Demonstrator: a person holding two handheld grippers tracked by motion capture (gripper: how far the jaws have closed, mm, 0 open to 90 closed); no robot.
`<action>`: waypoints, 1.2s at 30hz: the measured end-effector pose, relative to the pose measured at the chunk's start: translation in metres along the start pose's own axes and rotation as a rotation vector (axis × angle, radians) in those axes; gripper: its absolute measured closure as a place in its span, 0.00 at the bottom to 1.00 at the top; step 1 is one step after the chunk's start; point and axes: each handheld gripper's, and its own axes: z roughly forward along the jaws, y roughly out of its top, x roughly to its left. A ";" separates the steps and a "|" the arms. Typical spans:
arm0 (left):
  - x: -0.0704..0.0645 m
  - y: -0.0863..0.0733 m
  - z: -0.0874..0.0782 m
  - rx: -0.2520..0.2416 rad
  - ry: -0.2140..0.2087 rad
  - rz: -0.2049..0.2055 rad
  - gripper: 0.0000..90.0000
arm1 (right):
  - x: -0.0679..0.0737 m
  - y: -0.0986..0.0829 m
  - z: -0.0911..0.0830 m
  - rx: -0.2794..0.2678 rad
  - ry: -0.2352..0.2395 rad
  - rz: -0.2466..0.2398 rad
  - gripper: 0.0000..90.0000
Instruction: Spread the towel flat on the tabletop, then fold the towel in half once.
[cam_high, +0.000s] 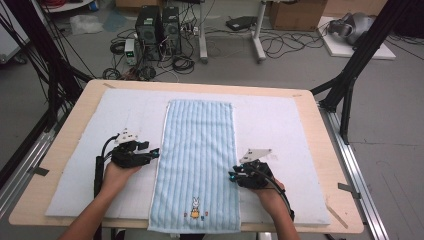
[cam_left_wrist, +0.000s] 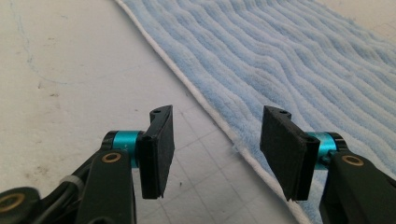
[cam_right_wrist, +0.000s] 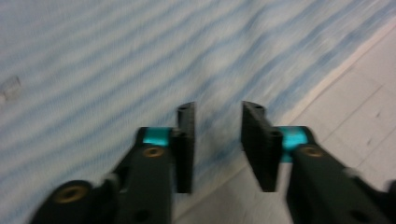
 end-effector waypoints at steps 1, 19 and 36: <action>0.001 0.000 -0.001 -0.002 0.001 -0.002 0.49 | -0.003 0.000 -0.003 -0.050 -0.005 0.028 0.66; 0.014 0.005 -0.025 -0.232 -0.115 0.044 0.20 | -0.047 -0.005 -0.036 -0.237 -0.363 0.160 0.13; 0.021 0.002 -0.025 -0.214 -0.118 0.017 0.20 | -0.045 -0.007 -0.038 -0.245 -0.316 0.168 0.13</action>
